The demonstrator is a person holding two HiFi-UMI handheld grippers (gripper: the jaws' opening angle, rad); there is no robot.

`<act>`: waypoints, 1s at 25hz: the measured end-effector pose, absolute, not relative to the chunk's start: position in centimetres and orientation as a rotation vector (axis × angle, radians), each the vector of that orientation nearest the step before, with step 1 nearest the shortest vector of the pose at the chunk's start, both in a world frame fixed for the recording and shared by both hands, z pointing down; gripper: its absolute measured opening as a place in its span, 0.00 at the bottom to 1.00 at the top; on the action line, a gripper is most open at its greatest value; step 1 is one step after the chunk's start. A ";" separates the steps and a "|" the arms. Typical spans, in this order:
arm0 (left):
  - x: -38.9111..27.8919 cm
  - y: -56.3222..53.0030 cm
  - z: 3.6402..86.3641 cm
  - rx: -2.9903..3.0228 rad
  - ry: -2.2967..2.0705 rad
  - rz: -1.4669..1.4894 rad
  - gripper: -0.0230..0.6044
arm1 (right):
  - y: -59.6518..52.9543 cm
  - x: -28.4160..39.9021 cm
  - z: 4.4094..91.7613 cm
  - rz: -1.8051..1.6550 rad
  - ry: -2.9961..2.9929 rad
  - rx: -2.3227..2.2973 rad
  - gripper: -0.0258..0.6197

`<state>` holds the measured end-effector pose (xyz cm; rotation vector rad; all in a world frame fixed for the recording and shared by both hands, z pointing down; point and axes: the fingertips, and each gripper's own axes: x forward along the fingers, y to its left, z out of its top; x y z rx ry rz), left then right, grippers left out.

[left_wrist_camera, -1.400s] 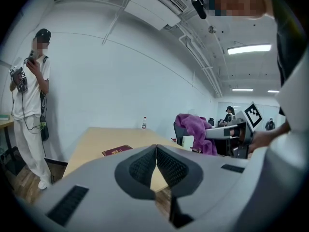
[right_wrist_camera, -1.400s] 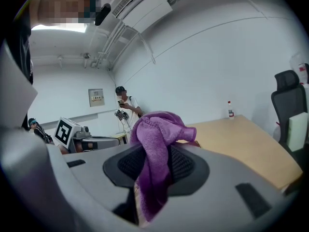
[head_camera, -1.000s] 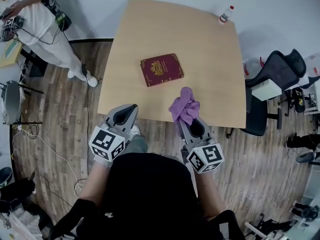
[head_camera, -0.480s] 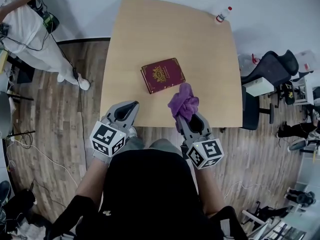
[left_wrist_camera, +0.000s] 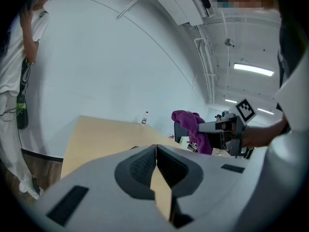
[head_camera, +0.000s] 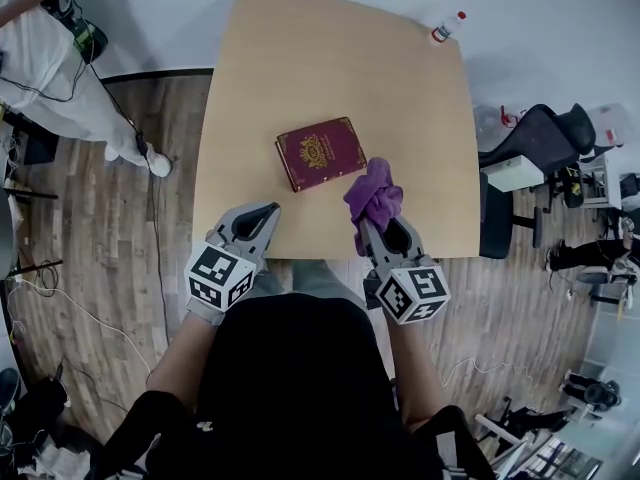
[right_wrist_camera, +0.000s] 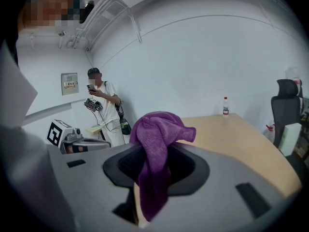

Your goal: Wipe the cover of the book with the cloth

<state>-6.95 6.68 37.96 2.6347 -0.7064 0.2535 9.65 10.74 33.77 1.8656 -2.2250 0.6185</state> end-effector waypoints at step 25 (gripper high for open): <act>0.8 -1.7 51.7 2.341 -0.900 0.786 0.07 | -5.9 19.9 50.3 0.792 -2.177 1.512 0.27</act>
